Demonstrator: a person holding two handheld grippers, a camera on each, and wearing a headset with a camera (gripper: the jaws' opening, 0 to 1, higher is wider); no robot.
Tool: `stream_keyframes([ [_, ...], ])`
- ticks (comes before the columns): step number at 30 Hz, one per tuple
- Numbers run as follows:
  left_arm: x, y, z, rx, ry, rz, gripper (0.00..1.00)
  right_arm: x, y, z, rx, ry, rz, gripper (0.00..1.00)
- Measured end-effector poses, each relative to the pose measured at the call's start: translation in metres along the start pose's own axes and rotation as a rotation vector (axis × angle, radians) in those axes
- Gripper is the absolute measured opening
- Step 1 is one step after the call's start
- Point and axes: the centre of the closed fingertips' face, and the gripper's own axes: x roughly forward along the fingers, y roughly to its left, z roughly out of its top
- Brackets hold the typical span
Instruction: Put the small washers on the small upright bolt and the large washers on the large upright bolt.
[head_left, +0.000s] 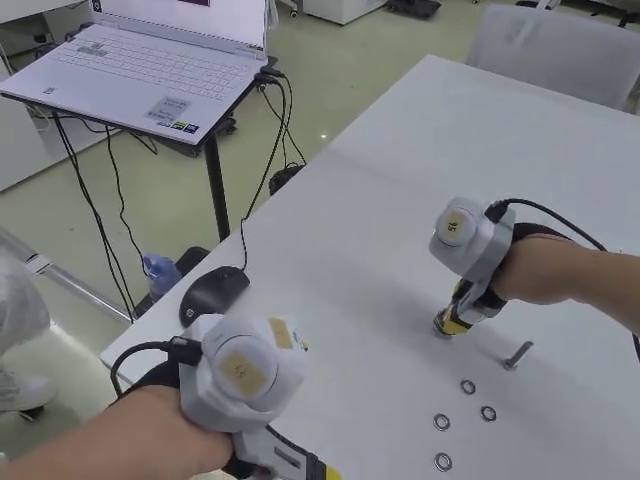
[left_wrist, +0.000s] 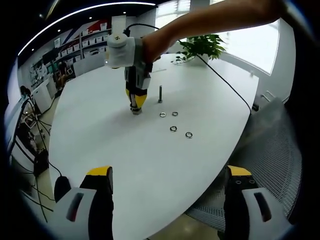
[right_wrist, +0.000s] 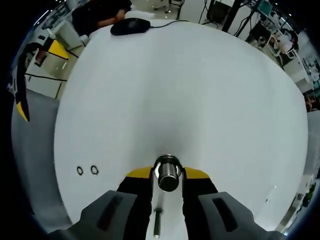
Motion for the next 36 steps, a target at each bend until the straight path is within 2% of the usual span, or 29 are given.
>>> stream_keyframes([
  [14, 0.0008, 0.0029, -0.0031, -0.007, 0.011, 0.006, 0.91, 0.0064, 0.0015, 0.0027, 0.006, 0.005, -0.003, 0.22],
  [30, 0.0016, -0.0024, -0.0043, 0.0, 0.019, -0.005, 0.89, 0.0083, 0.0042, 0.0001, 0.004, 0.0, 0.001, 0.24],
  [36, 0.0, -0.002, -0.0041, 0.003, 0.018, -0.006, 0.89, 0.0062, 0.0043, -0.0004, 0.018, -0.012, 0.007, 0.3],
])
